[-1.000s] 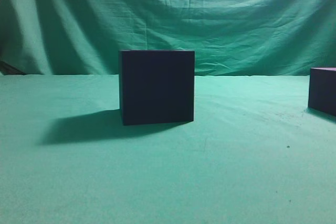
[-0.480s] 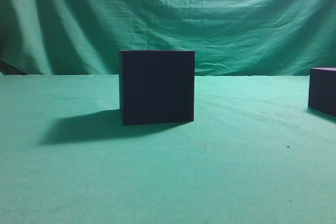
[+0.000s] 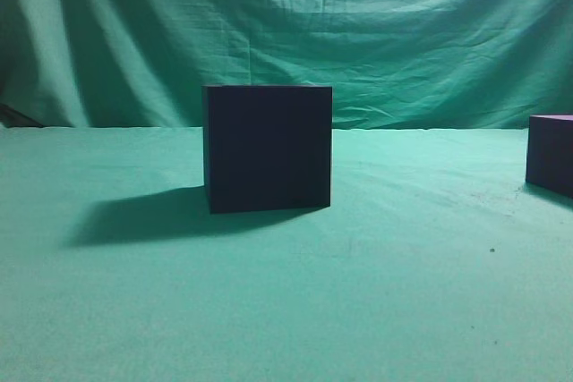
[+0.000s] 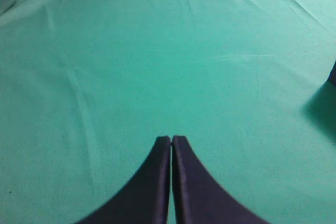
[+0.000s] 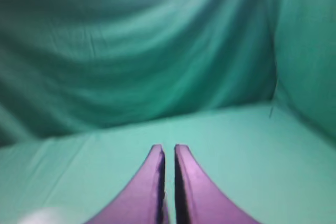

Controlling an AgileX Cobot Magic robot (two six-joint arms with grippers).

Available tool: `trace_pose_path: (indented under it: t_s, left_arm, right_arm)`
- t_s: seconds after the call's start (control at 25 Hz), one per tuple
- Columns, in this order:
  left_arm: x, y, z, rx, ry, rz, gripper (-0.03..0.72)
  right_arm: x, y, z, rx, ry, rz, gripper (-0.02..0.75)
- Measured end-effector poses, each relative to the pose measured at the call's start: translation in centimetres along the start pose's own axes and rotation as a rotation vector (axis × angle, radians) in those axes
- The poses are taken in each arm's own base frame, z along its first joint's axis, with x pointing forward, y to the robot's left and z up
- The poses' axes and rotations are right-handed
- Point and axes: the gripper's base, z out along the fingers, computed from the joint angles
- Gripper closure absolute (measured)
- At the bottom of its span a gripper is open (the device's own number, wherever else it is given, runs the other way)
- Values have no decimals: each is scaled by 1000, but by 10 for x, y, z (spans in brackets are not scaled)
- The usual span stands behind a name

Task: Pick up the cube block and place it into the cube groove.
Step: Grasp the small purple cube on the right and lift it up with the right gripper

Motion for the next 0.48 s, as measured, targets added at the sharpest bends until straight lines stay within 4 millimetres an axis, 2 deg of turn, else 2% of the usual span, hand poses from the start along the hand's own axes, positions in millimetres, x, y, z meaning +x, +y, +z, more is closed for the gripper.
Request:
trace_pose_path:
  t_s: [0.28, 0.36, 0.48]
  left_arm:
    - [0, 0, 0, 0, 0, 0, 688]
    - [0, 0, 0, 0, 0, 0, 688]
    - [0, 0, 0, 0, 0, 0, 688]
  right_arm:
    - [-28, -3, -4, 44, -314, -85, 689]
    - [-28, -3, -4, 44, -311, -85, 689]
    - [-36, 2, -2, 19, -209, -87, 689]
